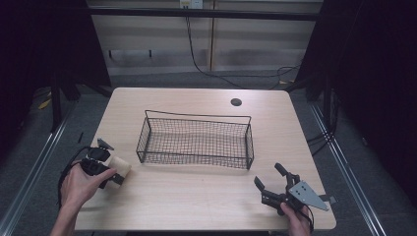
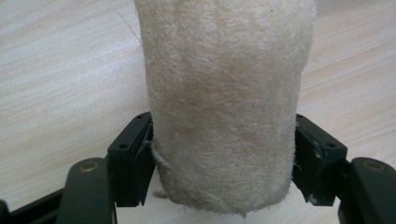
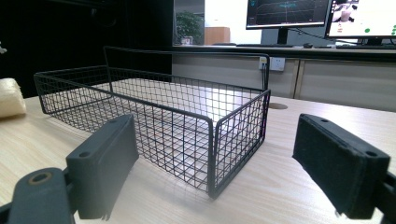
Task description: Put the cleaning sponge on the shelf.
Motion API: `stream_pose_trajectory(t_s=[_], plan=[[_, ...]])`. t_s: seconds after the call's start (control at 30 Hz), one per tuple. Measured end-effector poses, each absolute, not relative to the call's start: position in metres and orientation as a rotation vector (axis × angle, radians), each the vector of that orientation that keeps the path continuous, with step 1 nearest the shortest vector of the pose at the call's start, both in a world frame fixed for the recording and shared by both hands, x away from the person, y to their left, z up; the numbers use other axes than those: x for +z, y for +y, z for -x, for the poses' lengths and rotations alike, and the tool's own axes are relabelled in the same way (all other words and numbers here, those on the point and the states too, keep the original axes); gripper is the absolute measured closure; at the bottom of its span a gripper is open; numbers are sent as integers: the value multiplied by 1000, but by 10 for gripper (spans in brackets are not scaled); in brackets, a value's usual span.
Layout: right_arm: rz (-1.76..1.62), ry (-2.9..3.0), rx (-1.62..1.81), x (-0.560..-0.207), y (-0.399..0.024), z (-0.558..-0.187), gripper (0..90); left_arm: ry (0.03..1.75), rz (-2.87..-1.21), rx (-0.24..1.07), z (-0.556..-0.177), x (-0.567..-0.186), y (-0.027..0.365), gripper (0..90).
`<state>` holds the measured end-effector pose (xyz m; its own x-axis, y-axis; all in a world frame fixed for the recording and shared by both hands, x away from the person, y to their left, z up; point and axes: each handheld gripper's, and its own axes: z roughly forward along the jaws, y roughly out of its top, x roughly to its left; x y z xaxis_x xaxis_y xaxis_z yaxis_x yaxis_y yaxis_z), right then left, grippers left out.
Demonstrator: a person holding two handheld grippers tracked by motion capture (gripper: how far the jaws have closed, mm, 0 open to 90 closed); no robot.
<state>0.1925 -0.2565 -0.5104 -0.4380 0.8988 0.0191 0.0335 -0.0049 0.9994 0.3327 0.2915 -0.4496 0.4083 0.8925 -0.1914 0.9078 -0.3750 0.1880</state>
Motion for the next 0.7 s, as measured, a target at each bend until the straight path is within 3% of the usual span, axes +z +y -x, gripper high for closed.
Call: stream_pose_trajectory(t_s=[0.7], plan=[[-994,1556,1527,-510,-257,-192,130,1511,-2298,-162,-326,-426,309,320]])
